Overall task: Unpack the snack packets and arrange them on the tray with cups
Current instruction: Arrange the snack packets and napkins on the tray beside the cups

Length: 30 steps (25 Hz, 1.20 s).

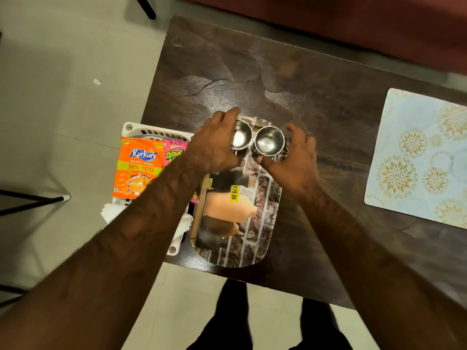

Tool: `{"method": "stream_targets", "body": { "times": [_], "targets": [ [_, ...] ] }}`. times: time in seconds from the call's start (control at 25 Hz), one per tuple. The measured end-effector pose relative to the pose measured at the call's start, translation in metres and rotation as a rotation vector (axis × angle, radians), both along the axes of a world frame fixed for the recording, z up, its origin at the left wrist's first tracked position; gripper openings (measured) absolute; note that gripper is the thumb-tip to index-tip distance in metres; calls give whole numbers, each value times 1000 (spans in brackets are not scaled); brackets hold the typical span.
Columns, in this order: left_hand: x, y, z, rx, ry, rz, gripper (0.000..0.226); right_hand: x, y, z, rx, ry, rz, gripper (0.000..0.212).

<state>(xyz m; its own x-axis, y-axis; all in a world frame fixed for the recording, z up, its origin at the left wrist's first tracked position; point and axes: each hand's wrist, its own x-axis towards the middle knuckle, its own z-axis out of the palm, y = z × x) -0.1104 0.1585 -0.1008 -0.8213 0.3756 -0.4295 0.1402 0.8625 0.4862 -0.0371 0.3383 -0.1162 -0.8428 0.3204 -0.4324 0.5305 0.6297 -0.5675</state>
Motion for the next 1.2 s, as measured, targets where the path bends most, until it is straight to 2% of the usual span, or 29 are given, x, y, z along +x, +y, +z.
{"method": "stream_targets", "body": {
  "times": [0.2,0.32,0.56,1.2],
  "targets": [
    [2,3,-4,37,28,48,81,-6,3,3,-1,28,155,83],
    [1,1,-4,80,24,65,75,-10,1,4,38,22,84,76],
    [-2,4,-3,128,-4,108,76,-7,-5,6,107,12,-19,75],
    [-6,4,-9,143,5,131,77,-11,1,12,52,-29,33,77]
  ]
}}
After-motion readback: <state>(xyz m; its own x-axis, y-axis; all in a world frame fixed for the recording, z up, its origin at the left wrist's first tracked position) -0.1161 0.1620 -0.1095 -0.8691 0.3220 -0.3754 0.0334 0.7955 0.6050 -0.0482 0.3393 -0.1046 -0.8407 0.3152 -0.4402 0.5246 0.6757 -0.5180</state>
